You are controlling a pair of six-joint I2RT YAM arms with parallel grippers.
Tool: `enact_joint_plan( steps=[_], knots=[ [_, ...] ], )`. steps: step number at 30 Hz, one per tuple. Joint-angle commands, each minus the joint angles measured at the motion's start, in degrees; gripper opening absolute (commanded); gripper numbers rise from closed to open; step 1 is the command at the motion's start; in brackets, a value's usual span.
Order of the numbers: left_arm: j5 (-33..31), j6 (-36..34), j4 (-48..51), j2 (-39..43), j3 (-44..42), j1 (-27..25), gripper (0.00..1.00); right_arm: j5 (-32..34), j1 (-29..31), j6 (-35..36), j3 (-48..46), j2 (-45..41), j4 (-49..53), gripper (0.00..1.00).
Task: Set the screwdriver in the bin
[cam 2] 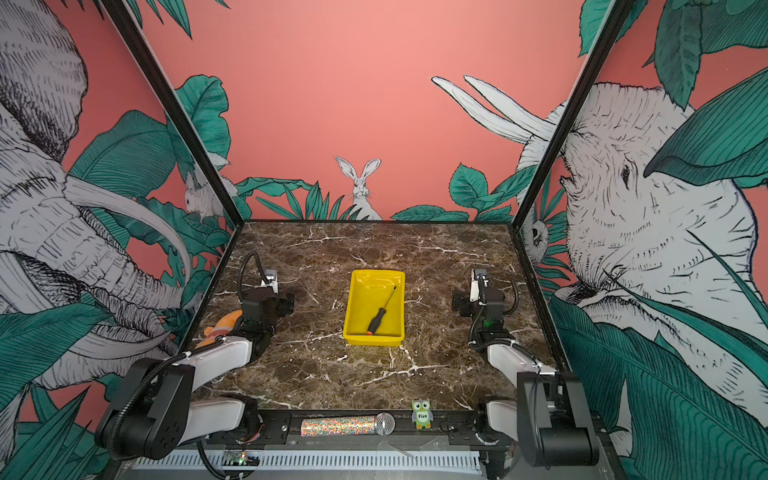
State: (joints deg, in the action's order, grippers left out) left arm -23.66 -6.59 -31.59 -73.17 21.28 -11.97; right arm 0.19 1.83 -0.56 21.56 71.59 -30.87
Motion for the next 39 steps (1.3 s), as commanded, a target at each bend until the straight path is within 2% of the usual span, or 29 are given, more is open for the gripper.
enact_joint_plan(
  steps=[1,7,11,13,17,22,39],
  knots=[
    [2.73,-0.37,-5.37,-0.79,-0.56,1.77,1.00,-0.19,-0.17,1.35,-1.70,3.68,-10.66,0.99],
    [8.97,-0.89,-9.83,-2.77,-0.80,4.18,1.00,0.05,-0.08,2.23,-1.24,10.11,-18.00,0.99],
    [12.97,-1.79,-16.36,-6.62,-0.91,5.22,1.00,0.10,0.02,2.50,-3.97,18.27,-32.60,0.99],
    [13.70,-1.85,-16.77,-9.52,0.50,5.52,1.00,1.94,0.02,1.88,-2.27,16.06,-25.15,0.99],
    [16.57,-1.92,-20.84,-15.16,1.20,6.66,1.00,2.03,0.02,1.93,0.55,16.75,-20.78,0.99],
    [18.52,0.28,-17.43,-15.61,2.54,8.71,0.99,3.51,-0.10,1.04,1.11,17.29,-20.95,0.99],
    [18.40,0.26,-17.71,-15.88,2.63,8.69,1.00,3.61,-0.04,1.00,0.99,17.18,-20.94,0.99]
  ],
)
